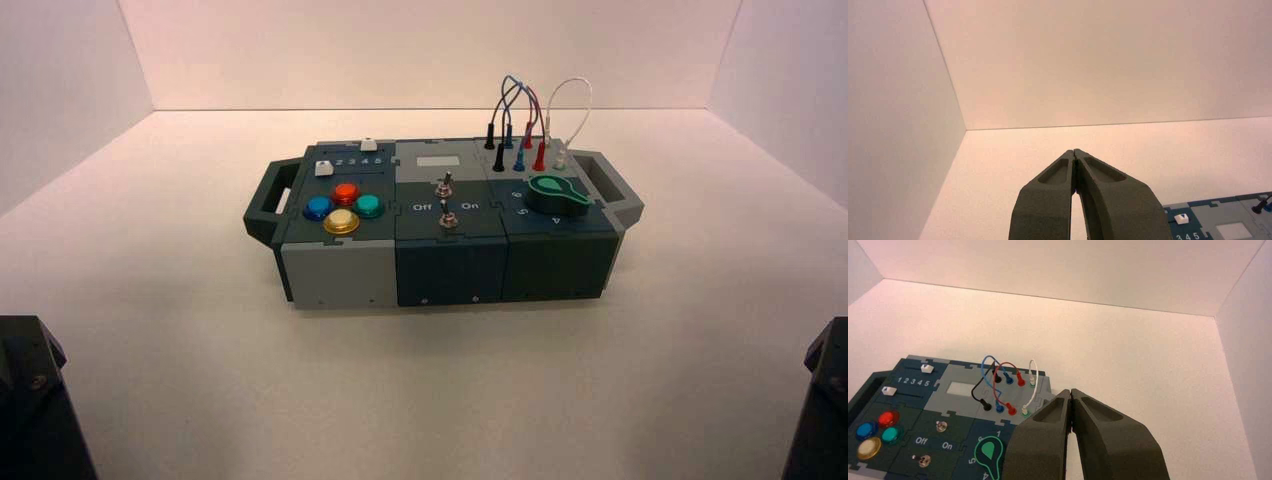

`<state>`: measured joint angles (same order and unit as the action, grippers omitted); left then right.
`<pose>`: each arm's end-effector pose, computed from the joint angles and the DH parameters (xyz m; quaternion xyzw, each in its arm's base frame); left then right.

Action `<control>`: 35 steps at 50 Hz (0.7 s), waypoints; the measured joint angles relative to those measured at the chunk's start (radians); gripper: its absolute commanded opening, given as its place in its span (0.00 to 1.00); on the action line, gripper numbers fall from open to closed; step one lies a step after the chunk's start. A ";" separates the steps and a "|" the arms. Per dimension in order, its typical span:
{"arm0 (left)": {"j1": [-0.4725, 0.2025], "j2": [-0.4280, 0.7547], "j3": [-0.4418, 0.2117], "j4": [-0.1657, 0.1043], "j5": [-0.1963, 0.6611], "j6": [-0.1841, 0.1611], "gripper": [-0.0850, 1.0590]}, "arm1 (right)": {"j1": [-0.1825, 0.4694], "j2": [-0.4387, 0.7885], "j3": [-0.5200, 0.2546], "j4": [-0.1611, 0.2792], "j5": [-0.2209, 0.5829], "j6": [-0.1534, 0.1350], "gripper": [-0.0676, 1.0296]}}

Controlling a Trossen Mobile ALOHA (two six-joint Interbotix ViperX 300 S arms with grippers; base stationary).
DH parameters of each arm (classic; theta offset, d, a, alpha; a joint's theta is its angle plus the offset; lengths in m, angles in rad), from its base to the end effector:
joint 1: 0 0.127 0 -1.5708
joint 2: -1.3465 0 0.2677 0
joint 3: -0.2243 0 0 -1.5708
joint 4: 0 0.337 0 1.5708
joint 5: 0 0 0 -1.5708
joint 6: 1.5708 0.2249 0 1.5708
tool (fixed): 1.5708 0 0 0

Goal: Pull the black wire.

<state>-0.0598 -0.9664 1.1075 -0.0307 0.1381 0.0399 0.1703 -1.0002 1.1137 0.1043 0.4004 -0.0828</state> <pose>0.3682 -0.0230 0.2150 0.0086 0.1389 -0.0324 0.9897 0.3367 0.0672 0.1698 -0.0100 0.2533 0.1001 0.9621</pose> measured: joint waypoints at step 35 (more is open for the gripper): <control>-0.101 0.110 0.000 0.002 0.020 0.002 0.05 | 0.235 0.120 -0.011 -0.002 0.008 -0.009 0.04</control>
<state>-0.1611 -0.8560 1.1075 -0.0291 0.1580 0.0414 0.4050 -0.8805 1.1029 0.1028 0.4080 -0.0920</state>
